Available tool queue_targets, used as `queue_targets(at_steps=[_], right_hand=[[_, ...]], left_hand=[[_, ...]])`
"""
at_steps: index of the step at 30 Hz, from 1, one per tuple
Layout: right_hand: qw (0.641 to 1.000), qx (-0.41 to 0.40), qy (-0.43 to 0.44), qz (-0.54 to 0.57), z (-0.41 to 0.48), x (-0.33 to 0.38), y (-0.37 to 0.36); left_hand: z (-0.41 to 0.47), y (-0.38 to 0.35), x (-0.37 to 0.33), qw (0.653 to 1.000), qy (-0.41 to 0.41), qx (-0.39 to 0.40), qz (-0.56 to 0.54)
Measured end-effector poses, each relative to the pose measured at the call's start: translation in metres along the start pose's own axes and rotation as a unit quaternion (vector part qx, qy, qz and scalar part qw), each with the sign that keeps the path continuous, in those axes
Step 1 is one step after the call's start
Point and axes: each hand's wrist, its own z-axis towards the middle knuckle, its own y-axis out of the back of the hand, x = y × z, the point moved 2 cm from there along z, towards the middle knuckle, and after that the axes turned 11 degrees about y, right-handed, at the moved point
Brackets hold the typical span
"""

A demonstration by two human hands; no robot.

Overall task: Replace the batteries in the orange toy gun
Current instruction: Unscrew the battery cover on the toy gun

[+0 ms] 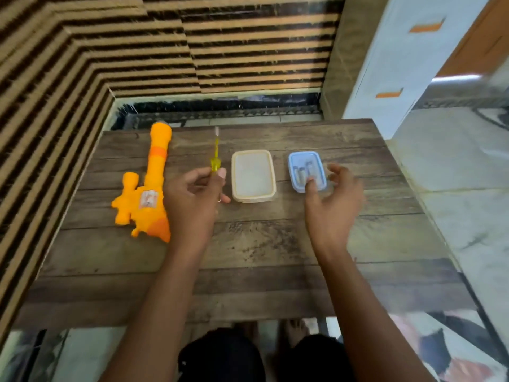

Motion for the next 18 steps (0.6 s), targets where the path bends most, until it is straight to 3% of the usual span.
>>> queue_targets(at_steps=[5,9,13,18], right_hand=[[0.961,0.151,0.221,0.07,-0.037,0.059,0.037],[0.911,0.253,0.319,0.06,-0.052,0.084,0.045],[0.902,0.251,0.346,0.059,-0.059,0.093,0.044],[0.938,0.204,0.277,0.032,-0.066,0.089,0.034]], left_hand=[[-0.068,0.023,-0.017,0.999,-0.027,0.032,0.01],[-0.096,0.037,-0.018,0.997,-0.028,0.075,0.009],[-0.114,0.05,-0.02,0.994,-0.049,0.097,0.011],[-0.117,0.062,-0.017,0.998,-0.024,0.061,-0.017]])
